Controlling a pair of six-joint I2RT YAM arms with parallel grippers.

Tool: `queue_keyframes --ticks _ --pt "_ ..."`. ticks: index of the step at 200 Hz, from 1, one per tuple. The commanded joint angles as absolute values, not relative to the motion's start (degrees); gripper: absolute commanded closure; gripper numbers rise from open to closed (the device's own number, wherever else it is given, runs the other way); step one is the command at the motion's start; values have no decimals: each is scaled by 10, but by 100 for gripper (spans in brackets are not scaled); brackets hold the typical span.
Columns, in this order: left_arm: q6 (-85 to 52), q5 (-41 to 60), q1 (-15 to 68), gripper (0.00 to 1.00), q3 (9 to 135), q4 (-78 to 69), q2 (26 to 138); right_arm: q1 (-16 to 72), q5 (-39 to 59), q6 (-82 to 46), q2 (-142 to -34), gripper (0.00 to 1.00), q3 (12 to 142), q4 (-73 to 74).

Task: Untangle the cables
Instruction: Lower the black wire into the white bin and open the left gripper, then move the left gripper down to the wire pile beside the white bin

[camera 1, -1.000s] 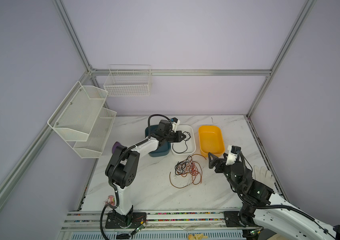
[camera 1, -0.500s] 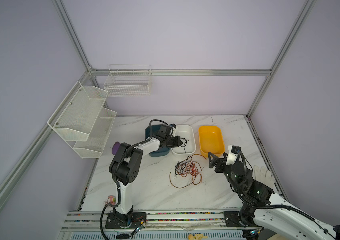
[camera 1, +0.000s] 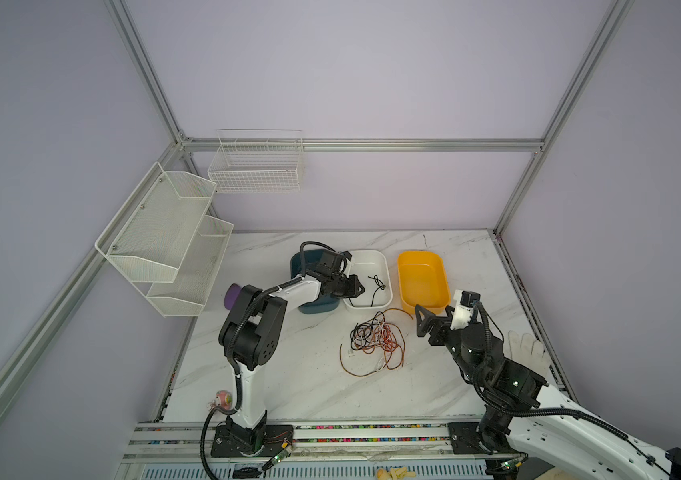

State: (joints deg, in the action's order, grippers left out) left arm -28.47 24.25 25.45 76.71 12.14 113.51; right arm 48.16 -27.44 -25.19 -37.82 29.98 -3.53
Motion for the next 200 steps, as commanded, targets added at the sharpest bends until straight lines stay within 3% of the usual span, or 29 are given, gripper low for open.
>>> queue_keyframes --ticks 1,58,126,200 --pt "-275 238 251 72 816 136 1116 480 -277 -250 -380 2 293 -22" --pt "-301 247 252 61 789 137 1049 480 -275 -249 -381 2 292 -20" --pt "-333 242 270 45 661 129 901 480 -264 -246 -406 2 295 -15" --pt "-353 188 359 41 546 128 815 480 -262 -245 -411 2 296 -12"
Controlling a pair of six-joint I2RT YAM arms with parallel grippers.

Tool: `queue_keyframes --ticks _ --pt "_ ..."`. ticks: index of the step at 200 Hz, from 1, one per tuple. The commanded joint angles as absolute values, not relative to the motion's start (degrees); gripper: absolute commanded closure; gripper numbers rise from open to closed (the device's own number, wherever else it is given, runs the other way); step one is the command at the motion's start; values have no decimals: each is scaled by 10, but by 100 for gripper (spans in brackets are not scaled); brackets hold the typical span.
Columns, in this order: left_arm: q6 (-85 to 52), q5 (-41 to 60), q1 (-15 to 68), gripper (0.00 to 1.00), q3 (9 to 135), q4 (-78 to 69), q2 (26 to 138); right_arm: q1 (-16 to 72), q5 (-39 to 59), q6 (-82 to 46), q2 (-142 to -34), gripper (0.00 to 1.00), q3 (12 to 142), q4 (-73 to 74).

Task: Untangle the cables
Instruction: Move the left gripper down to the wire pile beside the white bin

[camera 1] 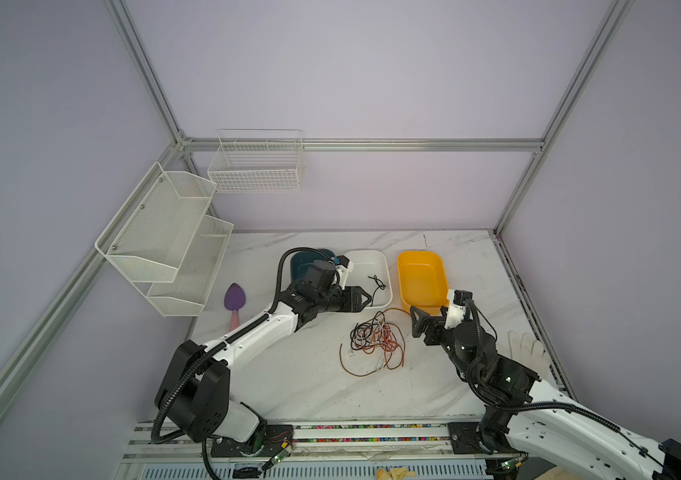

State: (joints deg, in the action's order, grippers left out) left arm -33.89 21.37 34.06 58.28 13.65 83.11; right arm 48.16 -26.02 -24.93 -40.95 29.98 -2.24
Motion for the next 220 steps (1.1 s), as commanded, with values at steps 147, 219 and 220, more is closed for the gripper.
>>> queue_keyframes --ticks 147,219,220 --pt "-371 193 378 52 544 84 923 480 -260 -245 -409 2 295 -12" --pt "-367 191 381 56 559 81 948 480 -259 -244 -409 2 295 -11" --pt "-367 191 381 56 560 81 949 480 -259 -244 -409 2 295 -11"
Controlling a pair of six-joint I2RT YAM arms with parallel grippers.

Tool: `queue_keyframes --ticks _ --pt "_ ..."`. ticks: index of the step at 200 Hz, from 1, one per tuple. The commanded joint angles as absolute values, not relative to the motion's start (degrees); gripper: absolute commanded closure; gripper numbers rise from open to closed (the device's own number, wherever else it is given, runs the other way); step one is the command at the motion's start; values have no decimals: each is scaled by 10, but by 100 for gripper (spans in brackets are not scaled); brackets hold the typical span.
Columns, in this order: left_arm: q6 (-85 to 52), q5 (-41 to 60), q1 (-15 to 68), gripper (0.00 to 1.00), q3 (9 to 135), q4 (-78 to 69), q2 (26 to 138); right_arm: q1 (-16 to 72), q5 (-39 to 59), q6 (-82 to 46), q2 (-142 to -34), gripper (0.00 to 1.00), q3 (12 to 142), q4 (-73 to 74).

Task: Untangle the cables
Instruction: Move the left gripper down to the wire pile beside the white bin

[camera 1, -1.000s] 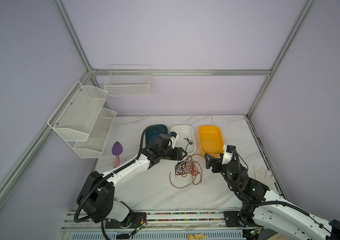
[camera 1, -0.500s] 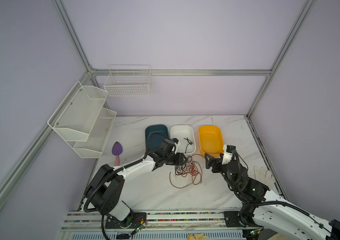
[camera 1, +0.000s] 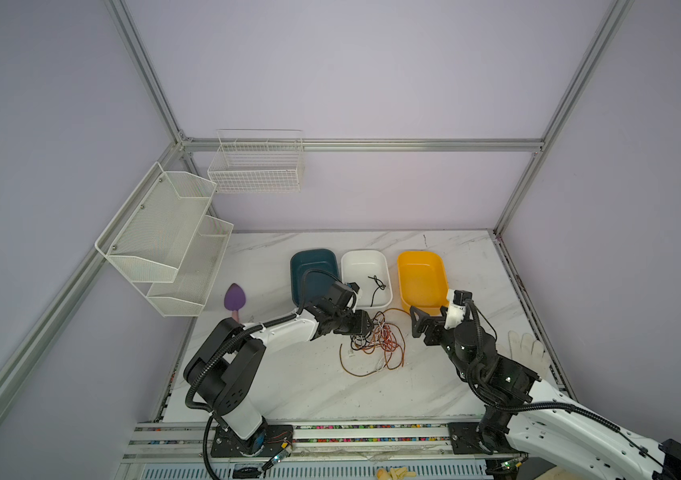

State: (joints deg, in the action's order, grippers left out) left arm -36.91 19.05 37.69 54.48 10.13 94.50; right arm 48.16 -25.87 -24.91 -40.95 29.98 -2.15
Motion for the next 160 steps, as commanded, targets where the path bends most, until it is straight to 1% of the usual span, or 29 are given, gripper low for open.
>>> queue_keyframes --ticks 1,50,126,145,160 --pt "-367 190 381 56 560 81 949 480 -259 -244 -409 2 295 -11" --pt "-360 190 381 58 576 84 968 479 -258 -244 -409 2 295 -10" --pt "-355 188 380 59 599 85 986 480 -256 -243 -411 2 294 -10" --pt "-355 187 381 63 607 85 991 479 -255 -244 -411 2 294 -8" --pt "-356 189 381 63 613 84 995 480 -254 -243 -412 2 294 -9"
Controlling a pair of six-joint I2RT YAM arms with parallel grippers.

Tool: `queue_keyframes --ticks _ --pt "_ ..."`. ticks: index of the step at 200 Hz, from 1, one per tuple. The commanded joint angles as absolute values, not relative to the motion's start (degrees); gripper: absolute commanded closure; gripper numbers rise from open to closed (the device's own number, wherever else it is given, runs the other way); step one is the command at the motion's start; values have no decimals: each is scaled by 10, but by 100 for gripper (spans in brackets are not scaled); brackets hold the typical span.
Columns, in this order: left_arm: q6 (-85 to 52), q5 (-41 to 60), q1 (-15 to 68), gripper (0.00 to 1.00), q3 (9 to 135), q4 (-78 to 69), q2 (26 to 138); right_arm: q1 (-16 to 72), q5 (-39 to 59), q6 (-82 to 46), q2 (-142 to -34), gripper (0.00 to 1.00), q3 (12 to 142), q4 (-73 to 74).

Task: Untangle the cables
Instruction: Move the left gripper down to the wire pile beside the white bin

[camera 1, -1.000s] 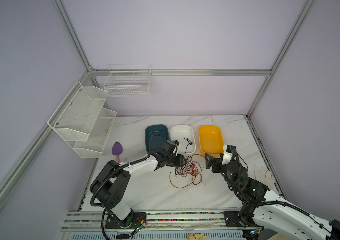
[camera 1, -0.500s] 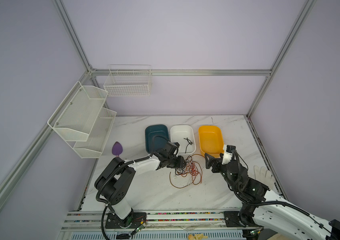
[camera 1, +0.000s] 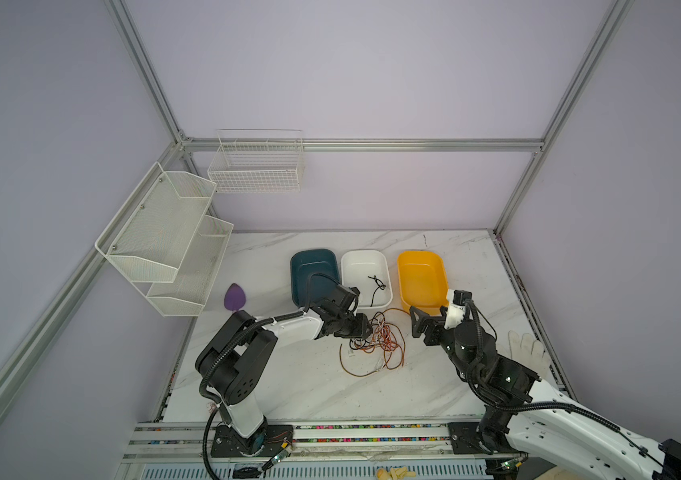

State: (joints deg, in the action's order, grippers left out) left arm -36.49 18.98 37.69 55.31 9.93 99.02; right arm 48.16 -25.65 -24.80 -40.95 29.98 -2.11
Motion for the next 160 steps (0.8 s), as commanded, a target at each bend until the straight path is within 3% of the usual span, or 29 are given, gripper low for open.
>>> queue_keyframes --ticks 1,114,160 --pt "-355 188 381 63 613 85 996 480 -254 -244 -412 2 294 -9" --pt "-354 192 381 64 657 85 1025 480 -253 -243 -412 2 294 -8" --pt "-350 190 380 73 669 92 1033 480 -251 -243 -411 2 294 -8"
